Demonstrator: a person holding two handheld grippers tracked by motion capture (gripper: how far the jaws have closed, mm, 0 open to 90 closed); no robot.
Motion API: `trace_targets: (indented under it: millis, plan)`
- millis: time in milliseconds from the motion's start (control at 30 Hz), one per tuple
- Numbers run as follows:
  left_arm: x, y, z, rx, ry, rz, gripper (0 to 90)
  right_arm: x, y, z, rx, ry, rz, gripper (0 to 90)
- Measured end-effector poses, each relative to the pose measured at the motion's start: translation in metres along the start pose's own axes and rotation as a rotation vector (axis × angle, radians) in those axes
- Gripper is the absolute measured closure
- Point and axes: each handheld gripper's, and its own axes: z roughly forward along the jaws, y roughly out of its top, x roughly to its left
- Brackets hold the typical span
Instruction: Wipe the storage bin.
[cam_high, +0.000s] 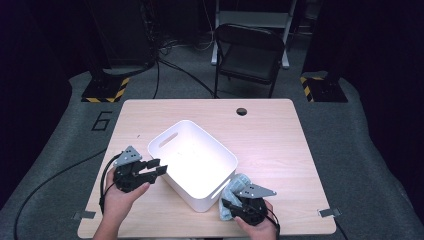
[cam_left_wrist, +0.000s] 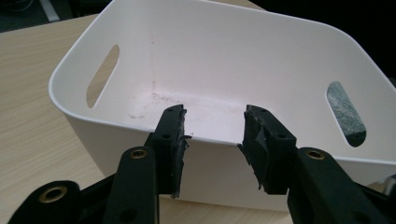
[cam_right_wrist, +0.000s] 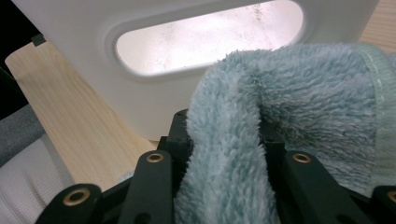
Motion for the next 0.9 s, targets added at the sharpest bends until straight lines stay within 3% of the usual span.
trace_targets:
  millis: [400, 700, 900]
  plan:
    - [0.019, 0.007, 0.002, -0.006, 0.060, -0.024, 57.8, -0.001, 0.000, 0.003, -0.005, 0.005, 0.015, 66.2]
    - [0.044, 0.018, 0.008, -0.009, 0.136, -0.035, 57.9, -0.001, 0.001, 0.005, -0.004, 0.014, 0.016, 66.2]
    - [0.053, 0.024, 0.017, -0.005, 0.140, -0.024, 58.6, -0.001, 0.001, 0.005, -0.004, 0.014, 0.014, 66.2]
